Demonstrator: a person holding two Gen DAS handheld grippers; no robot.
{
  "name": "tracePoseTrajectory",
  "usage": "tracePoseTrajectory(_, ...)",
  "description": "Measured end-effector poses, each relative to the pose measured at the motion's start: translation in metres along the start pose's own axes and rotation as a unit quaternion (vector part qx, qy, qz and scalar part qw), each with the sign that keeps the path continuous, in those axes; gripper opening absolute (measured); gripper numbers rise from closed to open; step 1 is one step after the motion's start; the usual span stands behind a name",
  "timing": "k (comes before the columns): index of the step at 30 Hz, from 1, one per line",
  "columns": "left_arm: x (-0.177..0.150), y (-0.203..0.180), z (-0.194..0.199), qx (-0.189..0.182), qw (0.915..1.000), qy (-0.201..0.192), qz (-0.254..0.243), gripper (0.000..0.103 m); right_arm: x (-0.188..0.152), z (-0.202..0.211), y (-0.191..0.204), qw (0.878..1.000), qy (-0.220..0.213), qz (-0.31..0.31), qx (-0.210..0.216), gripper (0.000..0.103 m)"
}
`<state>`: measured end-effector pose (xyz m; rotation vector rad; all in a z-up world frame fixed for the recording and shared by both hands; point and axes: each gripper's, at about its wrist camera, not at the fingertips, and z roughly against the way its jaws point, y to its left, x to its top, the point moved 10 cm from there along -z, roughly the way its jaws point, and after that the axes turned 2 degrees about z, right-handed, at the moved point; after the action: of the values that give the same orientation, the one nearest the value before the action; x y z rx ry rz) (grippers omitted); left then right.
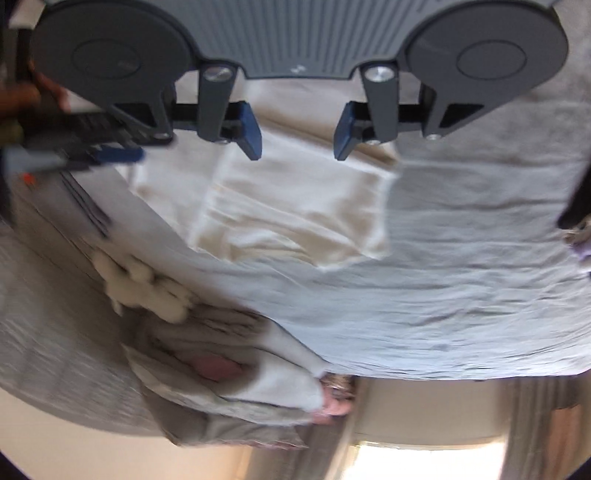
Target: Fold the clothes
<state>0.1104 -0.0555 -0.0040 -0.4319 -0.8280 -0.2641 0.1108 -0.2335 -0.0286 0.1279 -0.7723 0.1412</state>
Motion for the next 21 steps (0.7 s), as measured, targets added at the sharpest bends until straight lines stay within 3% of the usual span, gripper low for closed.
tracePoseTrajectory(5, -0.029, -0.003, -0.026, 0.026, 0.9964, 0.072, -0.036, 0.045, -0.008, -0.004, 0.004, 1.0, 0.013, 0.024, -0.011, 0.066)
tracePoseTrajectory(21, -0.027, -0.003, -0.023, 0.033, 0.9967, 0.064, -0.036, 0.049, -0.009, -0.002, 0.007, 0.999, 0.017, 0.043, -0.013, 0.066)
